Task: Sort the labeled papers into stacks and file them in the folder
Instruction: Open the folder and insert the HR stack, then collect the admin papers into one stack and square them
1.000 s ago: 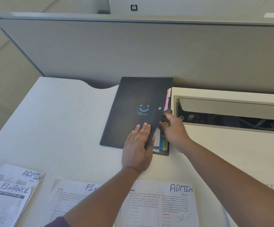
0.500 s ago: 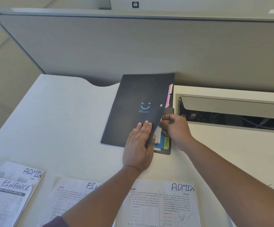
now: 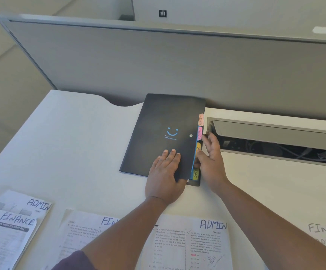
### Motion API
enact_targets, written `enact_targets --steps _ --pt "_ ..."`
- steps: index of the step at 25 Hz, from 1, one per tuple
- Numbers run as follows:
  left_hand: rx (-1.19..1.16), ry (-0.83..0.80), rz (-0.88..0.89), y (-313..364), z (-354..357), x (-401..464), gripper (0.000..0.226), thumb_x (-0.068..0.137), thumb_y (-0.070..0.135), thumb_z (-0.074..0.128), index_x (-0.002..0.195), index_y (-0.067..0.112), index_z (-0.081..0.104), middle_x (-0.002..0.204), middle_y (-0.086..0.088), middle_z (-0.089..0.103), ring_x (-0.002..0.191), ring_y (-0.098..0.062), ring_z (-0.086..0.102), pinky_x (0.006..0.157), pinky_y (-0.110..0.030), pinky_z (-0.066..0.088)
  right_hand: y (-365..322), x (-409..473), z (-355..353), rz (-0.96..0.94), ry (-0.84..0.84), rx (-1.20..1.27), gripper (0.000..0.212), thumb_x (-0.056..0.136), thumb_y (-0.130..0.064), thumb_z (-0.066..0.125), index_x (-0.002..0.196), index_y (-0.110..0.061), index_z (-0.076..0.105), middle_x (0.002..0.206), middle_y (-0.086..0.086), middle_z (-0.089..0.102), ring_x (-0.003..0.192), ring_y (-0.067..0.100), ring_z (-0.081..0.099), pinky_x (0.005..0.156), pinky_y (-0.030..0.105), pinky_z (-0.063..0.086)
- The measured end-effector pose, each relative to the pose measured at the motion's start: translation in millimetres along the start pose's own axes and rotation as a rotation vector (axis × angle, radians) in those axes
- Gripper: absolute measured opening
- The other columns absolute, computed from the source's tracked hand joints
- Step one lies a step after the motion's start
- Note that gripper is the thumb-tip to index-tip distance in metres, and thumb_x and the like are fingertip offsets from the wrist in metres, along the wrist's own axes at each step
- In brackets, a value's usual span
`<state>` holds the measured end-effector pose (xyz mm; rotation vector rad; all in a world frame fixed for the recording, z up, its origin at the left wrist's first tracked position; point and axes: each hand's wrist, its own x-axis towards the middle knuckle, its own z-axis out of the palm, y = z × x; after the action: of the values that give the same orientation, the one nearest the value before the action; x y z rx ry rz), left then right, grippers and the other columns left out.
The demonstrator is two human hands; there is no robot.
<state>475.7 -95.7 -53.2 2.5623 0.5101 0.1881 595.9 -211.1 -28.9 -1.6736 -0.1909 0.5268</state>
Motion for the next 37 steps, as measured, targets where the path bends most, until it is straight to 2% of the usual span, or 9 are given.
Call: enact_targets --steps 4,10,17,20,24,28,31,34,37 --pt "0.093 -0.030 -0.016 -0.2 3.4 2.8 0.091 0.085 0.072 0.057 0.159 0.021 0.042 0.171 0.004 0.028 0.161 -0.016 0.014 0.128 -0.027 0.000 -5.4 -5.4 -8.3 0.083 0.013 -0.030 0.066 0.101 0.001 0.048 0.155 -0.033 0.031 0.145 -0.018 0.050 0.065 0.007 0.067 0.058 0.024 0.057" --pt "0.137 -0.099 -0.042 5.2 -0.8 2.8 0.132 0.065 0.108 0.028 0.163 0.021 0.031 0.174 0.006 0.016 0.162 -0.015 0.004 0.125 -0.029 -0.008 -20.9 -38.8 -37.0 0.086 -0.016 -0.234 0.044 0.101 -0.009 0.053 0.133 -0.038 0.053 0.126 -0.016 0.062 0.062 0.011 0.070 0.052 0.015 0.049" --pt "0.146 -0.237 0.042 19.6 -49.0 -0.7 0.104 0.088 0.088 0.037 0.164 0.017 0.028 0.175 -0.001 0.014 0.162 -0.023 0.008 0.131 -0.041 0.007 -25.0 -125.9 -76.3 0.151 -0.156 -0.381 0.034 0.101 -0.011 0.056 0.130 -0.029 0.060 0.123 -0.009 0.064 0.076 0.010 0.075 0.067 0.022 0.050" --pt "0.010 -0.167 0.090 27.6 -65.4 -41.6 0.086 0.097 0.069 0.051 0.165 0.020 0.028 0.174 0.004 0.016 0.162 -0.020 0.006 0.129 -0.039 0.009 -23.2 -171.0 -93.0 0.133 -0.171 -0.386 0.033 0.100 -0.010 0.058 0.126 -0.031 0.061 0.124 -0.008 0.065 0.083 0.013 0.074 0.076 0.028 0.054" --pt "-0.079 -0.211 -0.014 21.1 -63.7 -157.1 0.069 0.103 0.043 0.062 0.163 0.023 0.034 0.173 0.009 0.021 0.160 -0.008 0.006 0.125 -0.025 0.005 -7.3 -231.0 -112.0 0.191 -0.166 -0.428 0.031 0.097 -0.016 0.065 0.122 -0.035 0.062 0.127 -0.011 0.063 0.090 0.010 0.067 0.085 0.031 0.052" --pt "0.108 -0.315 -0.030 15.8 -62.9 -257.2 0.077 0.098 0.047 0.065 0.164 0.025 0.031 0.174 0.011 0.010 0.161 -0.011 -0.006 0.122 -0.024 -0.005 12.0 -278.3 -109.9 0.327 -0.079 -0.467 0.056 0.092 -0.023 0.072 0.144 -0.024 0.052 0.129 -0.013 0.053 0.112 0.013 0.055 0.094 0.032 0.044" --pt "0.320 -0.489 0.028 19.1 -63.3 -297.0 0.096 0.091 0.060 0.066 0.166 0.029 0.017 0.169 0.016 -0.012 0.157 -0.017 -0.027 0.118 -0.034 -0.021 21.8 -303.9 -97.9 0.389 -0.004 -0.468 0.062 0.088 -0.027 0.074 0.144 -0.020 0.049 0.107 -0.009 0.065 0.099 0.015 0.062 0.084 0.034 0.047" --pt "0.391 -0.574 0.059 26.0 -61.6 -309.3 0.096 0.093 0.059 0.065 0.167 0.027 0.012 0.173 0.009 -0.012 0.155 -0.021 -0.031 0.117 -0.037 -0.024 28.5 -317.9 -86.9 0.427 0.020 -0.467 0.042 0.085 -0.030 0.077 0.121 -0.025 0.055 0.092 -0.007 0.069 0.083 0.015 0.069 0.074 0.036 0.053" --pt "0.412 -0.582 0.098 31.2 -61.7 -306.6 0.095 0.095 0.056 0.066 0.167 0.026 0.012 0.175 0.006 -0.008 0.158 -0.023 -0.026 0.118 -0.037 -0.021 37.4 -324.7 -79.6 0.440 -0.034 -0.409 0.010 0.092 -0.021 0.071 0.099 -0.016 0.066 0.098 0.000 0.075 0.088 0.023 0.072 0.083 0.047 0.060"
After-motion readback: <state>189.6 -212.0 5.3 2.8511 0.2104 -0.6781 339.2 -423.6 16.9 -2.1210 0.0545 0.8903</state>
